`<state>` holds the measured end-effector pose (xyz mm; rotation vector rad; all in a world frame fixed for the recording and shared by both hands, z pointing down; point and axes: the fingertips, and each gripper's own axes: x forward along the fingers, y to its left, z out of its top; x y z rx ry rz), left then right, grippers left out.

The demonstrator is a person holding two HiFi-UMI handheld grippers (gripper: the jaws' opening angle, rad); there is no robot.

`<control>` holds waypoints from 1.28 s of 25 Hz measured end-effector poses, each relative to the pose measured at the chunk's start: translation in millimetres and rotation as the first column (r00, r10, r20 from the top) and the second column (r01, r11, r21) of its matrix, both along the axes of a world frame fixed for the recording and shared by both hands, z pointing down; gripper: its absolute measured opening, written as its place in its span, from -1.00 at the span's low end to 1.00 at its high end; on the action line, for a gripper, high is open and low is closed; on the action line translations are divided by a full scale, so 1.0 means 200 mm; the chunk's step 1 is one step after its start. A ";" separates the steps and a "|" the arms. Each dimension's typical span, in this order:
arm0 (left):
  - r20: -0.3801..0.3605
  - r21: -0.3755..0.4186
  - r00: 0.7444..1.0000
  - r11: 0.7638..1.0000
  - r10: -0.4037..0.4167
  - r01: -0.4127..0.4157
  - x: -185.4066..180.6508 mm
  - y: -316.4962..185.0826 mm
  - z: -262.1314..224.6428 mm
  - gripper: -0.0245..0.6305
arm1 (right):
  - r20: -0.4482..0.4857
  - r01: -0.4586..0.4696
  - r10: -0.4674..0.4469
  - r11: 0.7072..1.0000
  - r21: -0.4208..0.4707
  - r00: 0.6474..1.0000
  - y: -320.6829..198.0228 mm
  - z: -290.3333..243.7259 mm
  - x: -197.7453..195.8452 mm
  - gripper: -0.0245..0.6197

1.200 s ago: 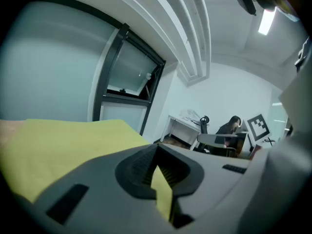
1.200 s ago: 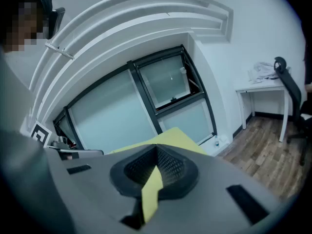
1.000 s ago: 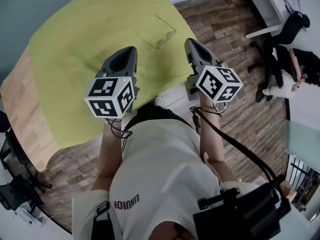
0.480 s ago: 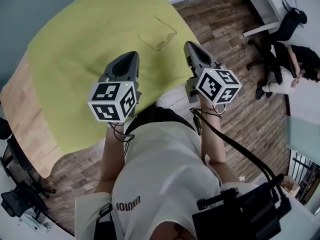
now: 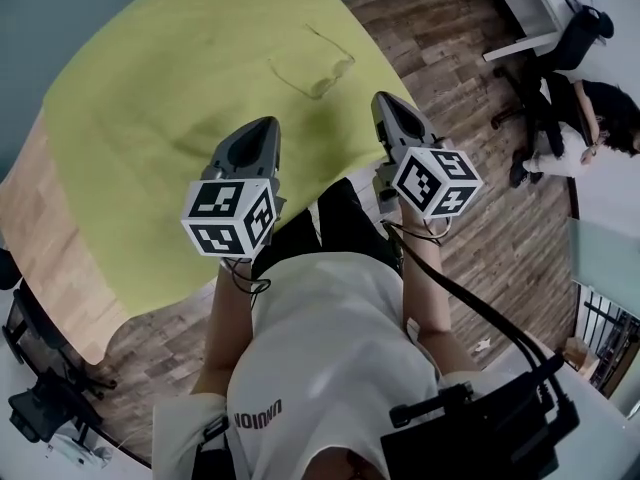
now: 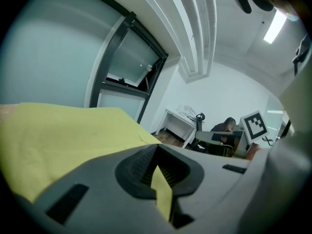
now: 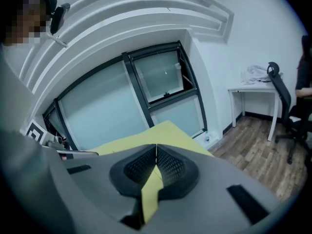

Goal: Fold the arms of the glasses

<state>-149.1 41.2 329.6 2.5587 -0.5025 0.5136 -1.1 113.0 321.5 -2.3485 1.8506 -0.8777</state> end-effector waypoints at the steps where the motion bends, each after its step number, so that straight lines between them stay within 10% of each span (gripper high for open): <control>1: 0.001 -0.002 1.000 1.000 -0.005 0.005 0.00 0.00 0.01 -0.89 | 0.000 0.003 -0.003 1.000 -0.004 1.000 0.00 0.01 0.00 -0.86; 18: 0.130 0.005 0.965 0.973 -0.228 0.229 0.27 -0.06 0.10 -0.89 | 0.039 0.253 -0.252 0.966 -0.042 0.967 -0.23 0.11 0.46 -0.86; 32: 0.169 -0.046 0.883 0.891 -0.438 0.451 0.38 -0.13 0.28 -0.89 | 0.036 0.579 -0.587 0.783 -0.227 0.809 -0.52 0.32 0.56 -0.85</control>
